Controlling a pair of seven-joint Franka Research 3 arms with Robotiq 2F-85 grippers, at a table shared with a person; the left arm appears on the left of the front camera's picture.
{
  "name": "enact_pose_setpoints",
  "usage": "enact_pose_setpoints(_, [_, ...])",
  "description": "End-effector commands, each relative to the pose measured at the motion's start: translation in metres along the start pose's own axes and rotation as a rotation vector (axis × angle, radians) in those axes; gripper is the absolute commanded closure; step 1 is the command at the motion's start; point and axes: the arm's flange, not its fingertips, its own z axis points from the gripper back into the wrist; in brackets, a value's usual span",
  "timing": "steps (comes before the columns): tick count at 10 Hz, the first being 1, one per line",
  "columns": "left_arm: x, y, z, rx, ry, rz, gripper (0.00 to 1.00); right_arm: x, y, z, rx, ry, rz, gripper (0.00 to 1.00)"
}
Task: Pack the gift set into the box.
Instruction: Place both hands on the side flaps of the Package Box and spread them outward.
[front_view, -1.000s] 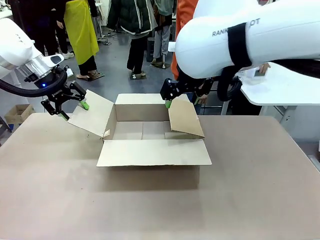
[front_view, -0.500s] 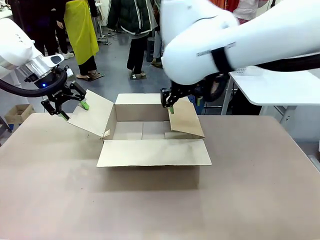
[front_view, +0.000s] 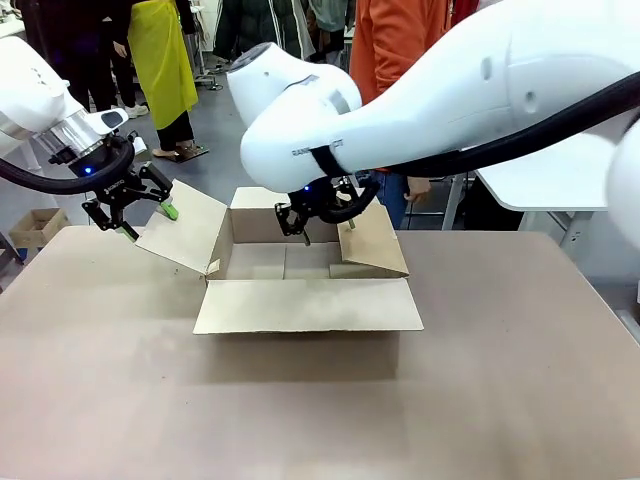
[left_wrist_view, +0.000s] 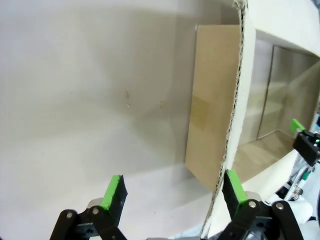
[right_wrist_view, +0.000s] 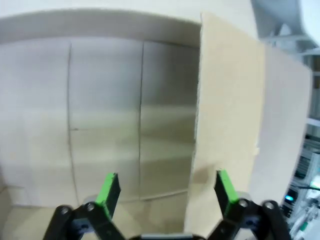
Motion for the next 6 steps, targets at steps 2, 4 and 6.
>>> enact_pose_setpoints(2, [-0.002, -0.001, 0.002, 0.015, -0.002, 0.009, 0.0, 0.017, 0.002, -0.008, -0.223, -0.064, -0.098, 0.0])
enact_pose_setpoints(4, [-0.002, -0.001, 0.002, 0.015, -0.002, 0.009, 0.0, 0.024, 0.014, -0.033, -0.247, -0.03, -0.071, 0.0])
enact_pose_setpoints(6, [-0.002, -0.001, 0.002, 0.015, -0.002, 0.009, 0.0, 0.03, 0.012, -0.049, -0.291, -0.025, -0.095, 0.0])
